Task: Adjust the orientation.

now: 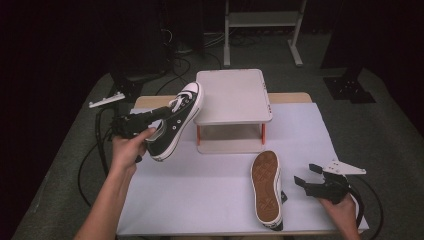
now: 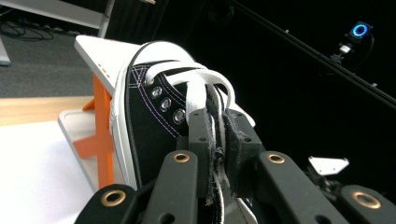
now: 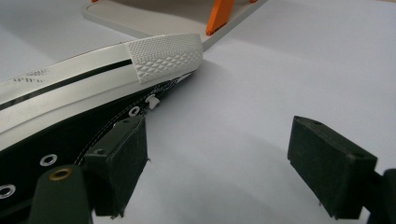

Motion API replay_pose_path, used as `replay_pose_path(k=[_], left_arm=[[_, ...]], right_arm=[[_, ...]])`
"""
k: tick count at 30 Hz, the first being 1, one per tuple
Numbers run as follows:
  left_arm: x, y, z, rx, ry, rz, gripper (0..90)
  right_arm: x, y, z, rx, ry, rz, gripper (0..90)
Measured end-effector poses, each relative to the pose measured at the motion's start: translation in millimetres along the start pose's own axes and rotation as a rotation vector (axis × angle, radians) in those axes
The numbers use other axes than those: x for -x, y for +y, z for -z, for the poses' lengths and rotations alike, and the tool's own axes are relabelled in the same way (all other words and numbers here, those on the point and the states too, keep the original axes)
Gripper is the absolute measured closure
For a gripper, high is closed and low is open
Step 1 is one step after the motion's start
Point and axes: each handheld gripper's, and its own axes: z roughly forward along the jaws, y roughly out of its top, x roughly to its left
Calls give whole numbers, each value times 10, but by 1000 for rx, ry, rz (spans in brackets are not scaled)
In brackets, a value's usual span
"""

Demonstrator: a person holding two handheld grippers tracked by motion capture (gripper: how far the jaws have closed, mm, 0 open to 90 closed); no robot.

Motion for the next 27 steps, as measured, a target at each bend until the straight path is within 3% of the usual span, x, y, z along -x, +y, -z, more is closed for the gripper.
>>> replay_pose_path(k=[9,16,20,27], left_arm=[[-6,244,-562,7,50,3,822],[12,401,-1021,-23,89,-4,822],[-6,445,-1248,-19,112,12,822],[-30,414,-1546,-47,154,3,821]], right_arm=[[10,10,23,13,-7,1,195],[31,14,38,25,-6,5,195],[26,16,43,26,-6,8,195],[29,16,41,30,-1,14,195]])
